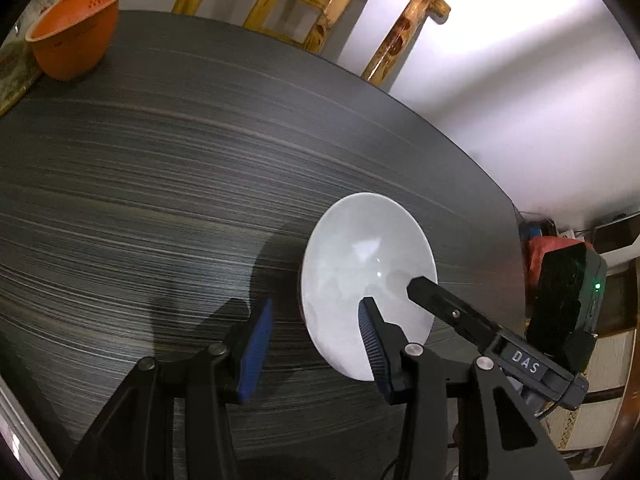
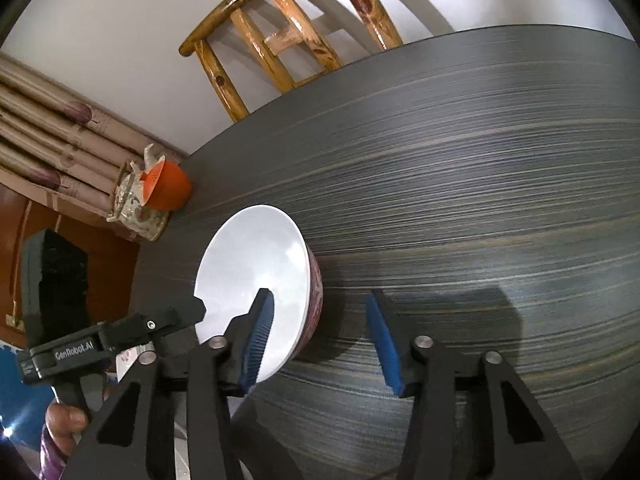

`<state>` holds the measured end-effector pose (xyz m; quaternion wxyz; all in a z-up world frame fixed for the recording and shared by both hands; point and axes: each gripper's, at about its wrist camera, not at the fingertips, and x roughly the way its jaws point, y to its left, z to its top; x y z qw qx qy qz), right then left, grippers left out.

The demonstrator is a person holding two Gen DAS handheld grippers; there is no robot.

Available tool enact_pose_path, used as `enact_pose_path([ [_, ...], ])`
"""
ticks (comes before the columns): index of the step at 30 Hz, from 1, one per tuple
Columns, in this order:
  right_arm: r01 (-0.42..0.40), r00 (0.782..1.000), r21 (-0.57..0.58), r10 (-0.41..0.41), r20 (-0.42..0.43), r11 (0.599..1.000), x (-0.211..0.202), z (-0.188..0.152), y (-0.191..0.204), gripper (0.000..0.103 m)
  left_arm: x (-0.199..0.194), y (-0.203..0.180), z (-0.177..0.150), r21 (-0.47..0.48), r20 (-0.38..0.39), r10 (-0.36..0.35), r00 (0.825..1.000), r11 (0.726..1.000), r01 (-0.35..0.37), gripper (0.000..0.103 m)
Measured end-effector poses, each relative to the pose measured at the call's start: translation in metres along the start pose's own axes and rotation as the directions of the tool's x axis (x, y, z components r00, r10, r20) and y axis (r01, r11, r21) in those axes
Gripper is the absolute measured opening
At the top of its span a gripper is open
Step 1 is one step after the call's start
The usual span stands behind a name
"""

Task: Organize plates and bowls
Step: 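Close both tools on the pink-patterned bowl rim, then carry the pink-patterned bowl with both tools and set it into the bowl stack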

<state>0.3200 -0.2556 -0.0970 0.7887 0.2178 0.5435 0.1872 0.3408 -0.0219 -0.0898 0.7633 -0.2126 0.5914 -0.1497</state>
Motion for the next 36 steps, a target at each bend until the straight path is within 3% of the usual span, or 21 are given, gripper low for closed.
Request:
enact_pose_path([
  [1, 0.004, 1.0, -0.005, -0.004, -0.003, 1.0, 0.002, 0.002, 0.001, 0.041, 0.002, 0.0, 0.001, 0.001, -0.004, 0.007, 1.0, 1.0, -0.007, 0.01],
  [2, 0.007, 1.0, -0.01, -0.007, -0.006, 1.0, 0.004, 0.003, 0.002, 0.032, 0.004, 0.0, 0.001, 0.007, -0.006, 0.026, 1.0, 1.0, -0.026, 0.009],
  [3, 0.012, 1.0, -0.016, -0.012, -0.009, 1.0, 0.006, 0.004, 0.003, 0.015, 0.004, -0.001, 0.001, 0.022, 0.003, 0.027, 1.0, 0.999, -0.027, 0.009],
  [4, 0.019, 1.0, -0.028, -0.02, -0.012, 0.999, 0.007, 0.005, 0.005, 0.009, 0.004, -0.001, 0.001, 0.034, 0.007, 0.029, 1.0, 0.999, -0.029, 0.009],
  [8, 0.042, 0.999, -0.073, -0.041, 0.008, 0.996, 0.004, 0.004, 0.012, 0.01, -0.001, -0.001, -0.003, 0.036, 0.018, 0.02, 1.0, 0.999, -0.021, 0.008],
  [18, -0.046, 0.998, -0.047, 0.048, 0.041, 0.998, -0.031, -0.016, 0.026, 0.01, -0.072, -0.01, -0.046, 0.059, 0.091, 0.005, 0.996, 0.998, -0.011, 0.008],
  [27, -0.122, 0.991, -0.083, 0.126, 0.042, 0.989, -0.075, -0.07, 0.065, 0.011, -0.122, 0.001, -0.115, 0.037, 0.117, 0.001, 0.993, 0.999, -0.005, 0.008],
  [36, -0.129, 0.992, -0.102, 0.128, -0.015, 0.986, -0.08, -0.136, 0.084, 0.012, -0.133, 0.02, -0.178, 0.017, 0.113, 0.038, 0.993, 0.999, -0.04, 0.008],
])
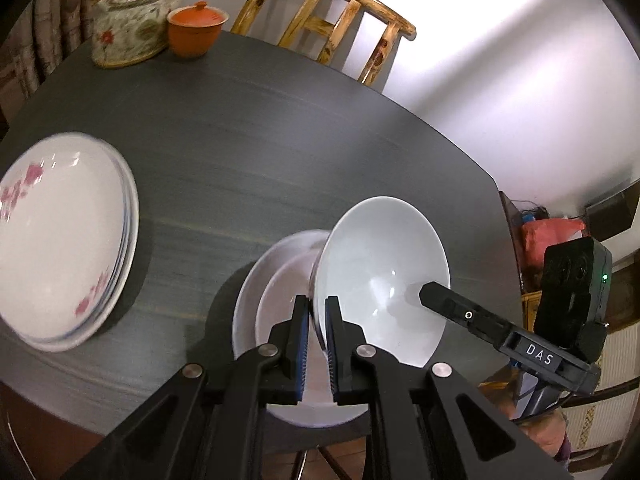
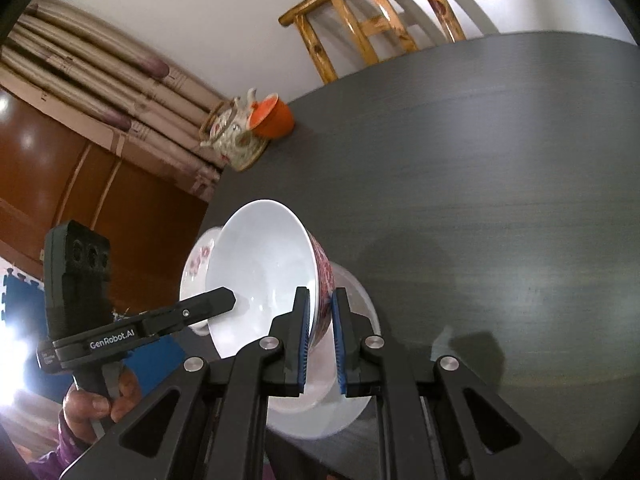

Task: Organize plates and bowls
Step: 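Carry the pink-patterned bowl with both tools and set it into the bowl stack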

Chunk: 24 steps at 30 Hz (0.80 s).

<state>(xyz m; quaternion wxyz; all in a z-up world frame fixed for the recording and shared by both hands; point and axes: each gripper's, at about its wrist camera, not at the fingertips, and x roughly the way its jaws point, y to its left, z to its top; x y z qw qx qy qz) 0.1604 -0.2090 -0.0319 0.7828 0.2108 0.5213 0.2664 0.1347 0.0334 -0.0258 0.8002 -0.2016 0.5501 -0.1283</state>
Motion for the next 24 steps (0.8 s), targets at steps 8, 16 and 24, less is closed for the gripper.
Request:
enact_pose_path([
  [8, 0.032, 0.999, -0.018, -0.033, -0.026, 0.999, 0.009, -0.024, 0.007, 0.011, 0.007, 0.009, -0.019, -0.02, -0.003, 0.024, 1.0, 0.999, -0.024, 0.008],
  [16, 0.07, 0.997, -0.022, -0.071, -0.042, 0.997, 0.016, -0.031, 0.005, 0.011, 0.014, 0.009, -0.027, -0.014, -0.003, 0.037, 0.999, 0.999, -0.038, 0.008],
  [24, 0.082, 0.996, -0.021, -0.083, -0.044, 0.996, 0.019, -0.034, 0.005, 0.011, 0.01, -0.002, -0.03, 0.041, 0.02, 0.086, 0.996, 0.995, -0.087, 0.013],
])
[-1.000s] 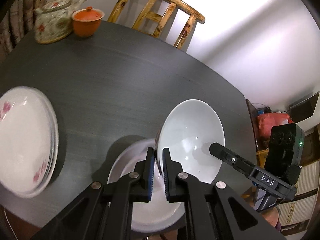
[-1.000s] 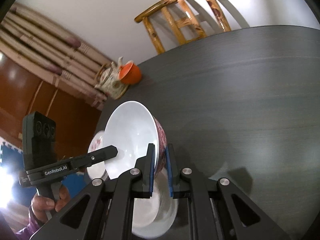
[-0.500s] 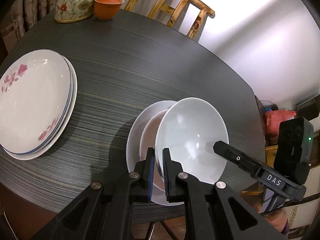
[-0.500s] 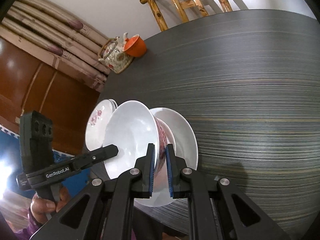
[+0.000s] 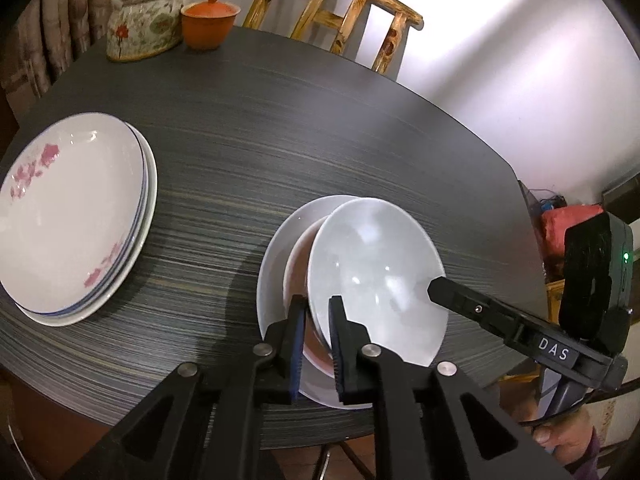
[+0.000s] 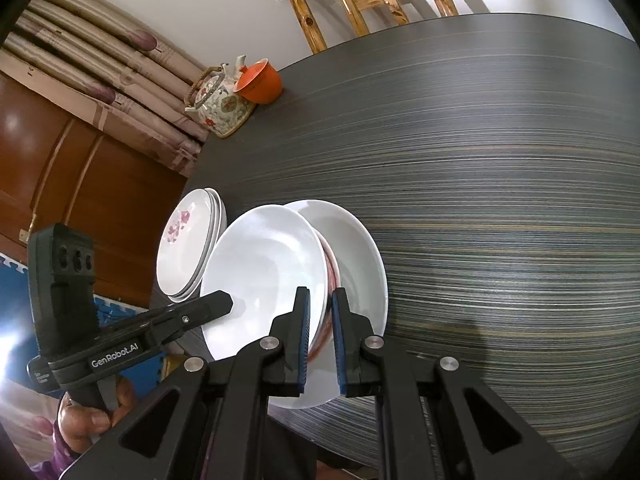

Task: Organize plates and bowls
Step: 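Carry the pink-patterned bowl with both tools and set it into the bowl stack, then open both tools and pull back from the bowl stack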

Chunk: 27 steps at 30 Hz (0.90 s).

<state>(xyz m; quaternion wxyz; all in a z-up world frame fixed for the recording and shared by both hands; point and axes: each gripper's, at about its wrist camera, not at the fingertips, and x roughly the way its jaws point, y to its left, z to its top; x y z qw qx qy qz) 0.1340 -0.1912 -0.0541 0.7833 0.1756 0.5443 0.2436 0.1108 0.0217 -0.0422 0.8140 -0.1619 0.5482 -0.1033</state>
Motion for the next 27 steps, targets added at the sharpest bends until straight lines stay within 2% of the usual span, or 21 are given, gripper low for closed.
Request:
enact_pose_path([
  [2, 0.001, 1.0, 0.004, -0.001, -0.001, 1.0, 0.0, -0.001, 0.0, 0.011, 0.0, -0.001, 0.0, 0.011, 0.002, 0.003, 1.0, 1.0, -0.003, 0.017],
  [10, 0.004, 1.0, 0.01, -0.004, -0.005, 1.0, 0.004, -0.001, 0.001, 0.011, -0.003, -0.014, 0.0, 0.05, 0.002, 0.05, 0.999, 0.998, -0.05, 0.019],
  [12, 0.006, 1.0, 0.007, -0.006, -0.004, 1.0, 0.004, -0.001, 0.002, 0.011, -0.005, -0.02, 0.0, 0.068, 0.012, 0.082, 0.997, 0.994, -0.083, 0.029],
  [13, 0.003, 1.0, 0.011, -0.003, -0.005, 1.0, 0.004, -0.001, 0.001, 0.011, -0.006, -0.021, 0.0, 0.076, 0.016, 0.097, 0.995, 0.992, -0.098, 0.039],
  [14, 0.003, 1.0, 0.012, -0.003, -0.004, 1.0, 0.003, -0.001, 0.001, 0.011, -0.008, -0.022, 0.0, 0.079, 0.024, 0.099, 0.995, 0.992, -0.101, 0.041],
  [23, -0.01, 1.0, 0.019, 0.01, 0.004, 1.0, -0.001, -0.001, 0.0, 0.012, -0.015, -0.01, -0.003, 0.063, 0.047, 0.097, 0.994, 0.993, -0.099, 0.041],
  [27, -0.02, 1.0, 0.025, 0.02, 0.016, 0.999, -0.006, 0.0, -0.002, 0.013, -0.02, -0.002, -0.008, 0.048, 0.089, 0.081, 0.993, 0.995, -0.085, 0.041],
])
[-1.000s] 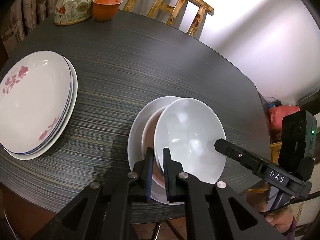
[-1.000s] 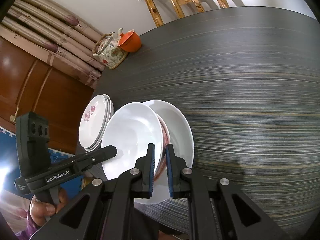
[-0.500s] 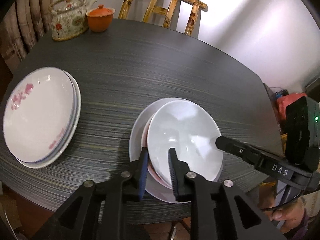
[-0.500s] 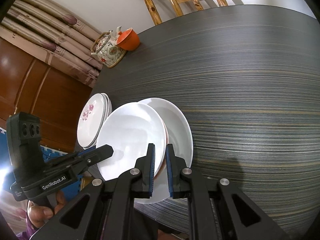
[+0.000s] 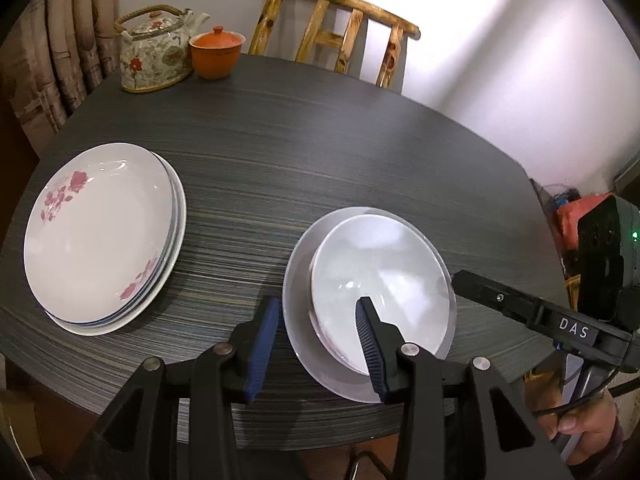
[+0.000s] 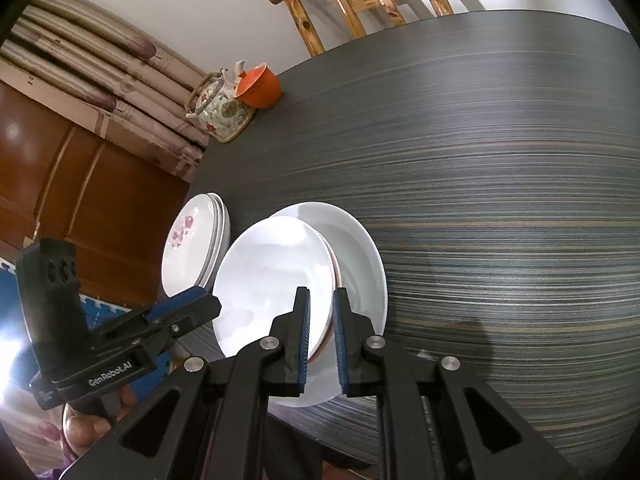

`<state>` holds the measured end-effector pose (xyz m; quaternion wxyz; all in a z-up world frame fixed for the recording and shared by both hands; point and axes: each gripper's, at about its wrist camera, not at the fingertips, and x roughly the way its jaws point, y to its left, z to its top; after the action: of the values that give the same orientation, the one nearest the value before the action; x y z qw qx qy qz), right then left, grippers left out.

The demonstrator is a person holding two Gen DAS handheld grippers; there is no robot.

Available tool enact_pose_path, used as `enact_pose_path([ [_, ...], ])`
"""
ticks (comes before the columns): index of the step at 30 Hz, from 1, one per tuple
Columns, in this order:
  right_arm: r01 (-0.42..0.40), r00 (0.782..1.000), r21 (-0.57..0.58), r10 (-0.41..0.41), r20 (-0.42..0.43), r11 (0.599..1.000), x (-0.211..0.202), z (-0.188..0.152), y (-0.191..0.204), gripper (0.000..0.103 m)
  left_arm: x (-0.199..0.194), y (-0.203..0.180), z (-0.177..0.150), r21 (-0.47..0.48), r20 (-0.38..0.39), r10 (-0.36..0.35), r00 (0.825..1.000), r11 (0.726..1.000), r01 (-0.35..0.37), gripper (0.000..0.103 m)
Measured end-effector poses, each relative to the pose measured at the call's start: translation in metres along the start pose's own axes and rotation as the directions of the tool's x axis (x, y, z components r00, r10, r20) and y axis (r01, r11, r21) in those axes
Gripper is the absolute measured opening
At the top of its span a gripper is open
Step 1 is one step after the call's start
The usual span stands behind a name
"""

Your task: Organize plates and bowls

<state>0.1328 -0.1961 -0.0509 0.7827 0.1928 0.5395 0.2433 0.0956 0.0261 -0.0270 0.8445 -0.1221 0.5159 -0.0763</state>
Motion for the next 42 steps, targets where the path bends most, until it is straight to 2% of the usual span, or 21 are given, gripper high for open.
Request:
enact_pose_path([
  [7, 0.043, 0.998, -0.04, -0.041, 0.055, 0.998, -0.017, -0.006, 0.004, 0.014, -0.005, 0.016, -0.013, -0.022, 0.028, -0.01, 1.0, 1.0, 0.01, 0.041],
  [12, 0.053, 0.995, -0.017, -0.051, 0.081, 0.998, -0.027, -0.016, -0.005, 0.014, -0.004, 0.018, -0.028, 0.036, 0.073, -0.004, 0.997, 0.999, 0.001, 0.044],
  [15, 0.067, 0.989, -0.007, -0.066, 0.135, 0.998, -0.036, -0.028, -0.013, 0.015, -0.005, 0.018, -0.032, 0.045, 0.087, -0.027, 0.996, 0.999, 0.023, 0.044],
  [19, 0.098, 0.982, 0.022, -0.101, 0.162, 0.995, -0.039, -0.039, -0.026, 0.022, -0.01, 0.016, -0.039, 0.084, 0.118, -0.055, 0.991, 0.995, 0.046, 0.044],
  [22, 0.109, 0.977, 0.041, -0.115, 0.18, 0.993, -0.041, -0.044, -0.029, 0.028, -0.011, 0.014, -0.041, 0.113, 0.127, -0.037, 0.991, 0.993, 0.022, 0.044],
  [27, 0.13, 0.97, 0.029, -0.133, 0.203, 0.991, -0.043, -0.047, -0.018, 0.039, -0.018, 0.016, -0.04, 0.098, 0.126, -0.017, 0.992, 0.995, 0.005, 0.044],
  [29, 0.142, 0.965, 0.018, -0.142, 0.219, 0.99, -0.044, -0.049, -0.011, 0.041, -0.021, 0.016, -0.038, 0.11, 0.136, 0.008, 0.991, 0.994, -0.023, 0.045],
  [31, 0.147, 0.962, 0.016, -0.147, 0.23, 0.989, -0.043, -0.052, -0.007, 0.046, -0.023, 0.016, -0.038, 0.123, 0.15, 0.047, 0.988, 0.99, -0.065, 0.045],
  [33, 0.148, 0.96, 0.023, -0.149, 0.237, 0.989, -0.042, -0.054, -0.005, 0.052, -0.025, 0.016, -0.038, 0.126, 0.155, 0.058, 0.986, 0.989, -0.078, 0.045],
  [42, 0.16, 0.959, 0.007, -0.158, 0.234, 0.987, -0.039, -0.063, 0.005, 0.054, -0.023, 0.01, -0.04, 0.161, 0.15, 0.1, 0.984, 0.979, -0.124, 0.045],
])
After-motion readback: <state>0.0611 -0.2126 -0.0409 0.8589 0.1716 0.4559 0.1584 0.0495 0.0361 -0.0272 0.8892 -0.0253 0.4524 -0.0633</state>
